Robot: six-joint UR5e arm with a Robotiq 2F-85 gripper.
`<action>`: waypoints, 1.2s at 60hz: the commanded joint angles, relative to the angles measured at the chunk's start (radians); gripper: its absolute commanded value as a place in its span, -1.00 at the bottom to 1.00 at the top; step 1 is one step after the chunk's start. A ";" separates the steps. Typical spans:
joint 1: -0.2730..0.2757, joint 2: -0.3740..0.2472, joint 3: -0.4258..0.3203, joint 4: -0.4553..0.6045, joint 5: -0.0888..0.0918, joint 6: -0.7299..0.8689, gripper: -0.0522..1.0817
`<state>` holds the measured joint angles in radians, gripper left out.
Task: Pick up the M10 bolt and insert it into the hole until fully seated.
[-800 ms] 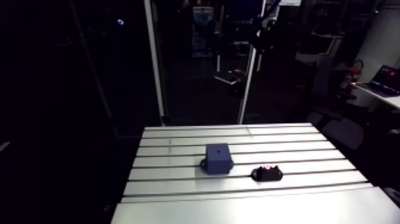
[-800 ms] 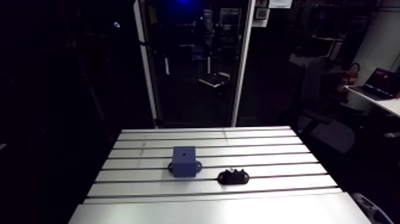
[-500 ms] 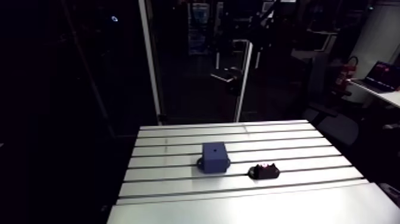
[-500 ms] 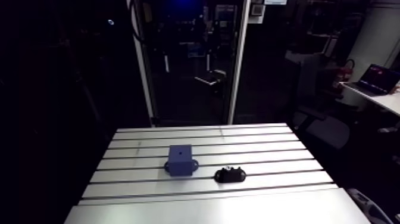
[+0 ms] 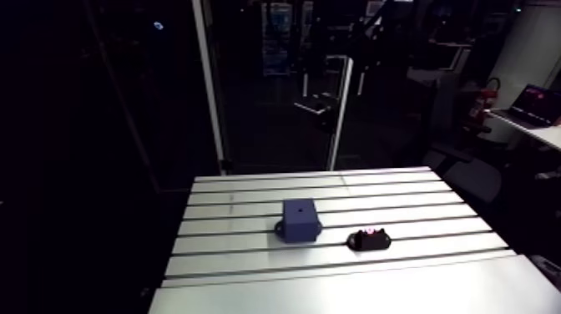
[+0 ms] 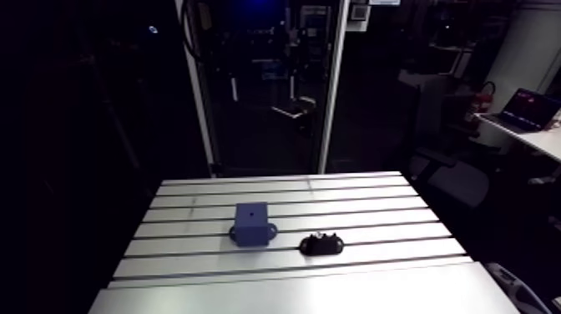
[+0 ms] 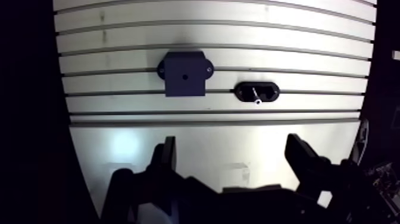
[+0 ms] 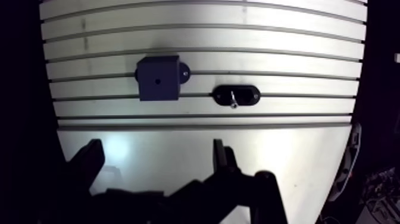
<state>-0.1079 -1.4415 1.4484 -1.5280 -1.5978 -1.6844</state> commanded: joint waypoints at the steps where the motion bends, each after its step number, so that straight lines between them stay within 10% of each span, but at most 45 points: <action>1: -0.003 -0.003 0.028 -0.036 -0.001 -0.014 -0.90; 43: -0.138 -0.120 0.377 -0.444 0.005 -0.138 -0.89; 72: -0.232 -0.130 0.495 -0.536 0.059 -0.231 -0.89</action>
<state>-0.2922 -1.5701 1.9058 -2.0399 -1.5584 -1.8715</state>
